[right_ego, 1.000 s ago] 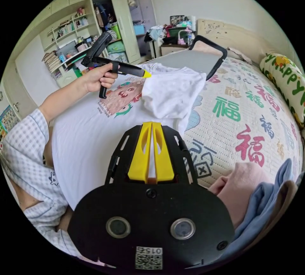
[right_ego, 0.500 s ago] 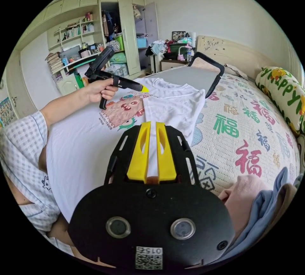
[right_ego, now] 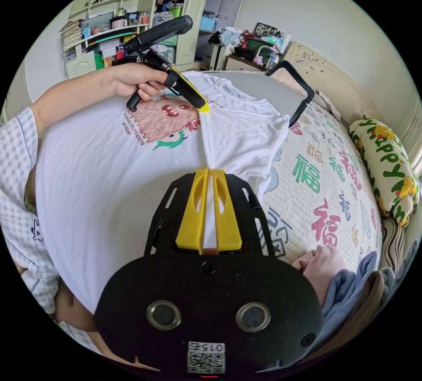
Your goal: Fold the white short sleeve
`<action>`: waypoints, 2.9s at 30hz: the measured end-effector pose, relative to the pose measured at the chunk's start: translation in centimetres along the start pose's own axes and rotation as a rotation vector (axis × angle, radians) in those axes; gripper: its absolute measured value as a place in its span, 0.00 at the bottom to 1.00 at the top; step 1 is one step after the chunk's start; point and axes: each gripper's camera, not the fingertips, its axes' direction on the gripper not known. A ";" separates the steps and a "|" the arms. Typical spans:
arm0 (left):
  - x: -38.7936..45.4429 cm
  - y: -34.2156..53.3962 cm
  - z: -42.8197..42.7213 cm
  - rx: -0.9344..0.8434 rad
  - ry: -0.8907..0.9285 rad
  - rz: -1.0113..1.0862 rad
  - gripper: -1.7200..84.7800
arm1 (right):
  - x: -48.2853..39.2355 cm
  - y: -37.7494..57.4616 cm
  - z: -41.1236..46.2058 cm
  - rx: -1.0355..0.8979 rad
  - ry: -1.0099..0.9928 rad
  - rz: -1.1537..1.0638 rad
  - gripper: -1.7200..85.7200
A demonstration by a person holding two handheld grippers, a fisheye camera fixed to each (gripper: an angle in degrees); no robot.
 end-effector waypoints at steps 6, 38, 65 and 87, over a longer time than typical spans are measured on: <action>0.1 1.4 0.0 -0.012 0.021 0.007 0.02 | 1.2 2.4 1.9 -0.031 -0.123 0.020 0.01; -49.1 44.6 -7.5 0.678 0.599 -0.806 0.11 | -26.7 -19.4 29.0 -0.086 -0.179 -0.357 0.16; -56.9 44.2 2.7 0.449 0.886 -1.041 0.14 | -41.1 -12.6 51.2 -0.115 0.127 -0.464 0.01; -54.4 48.2 -3.3 0.814 0.751 -0.774 0.03 | -42.4 -6.0 54.1 -0.111 0.208 -0.452 0.01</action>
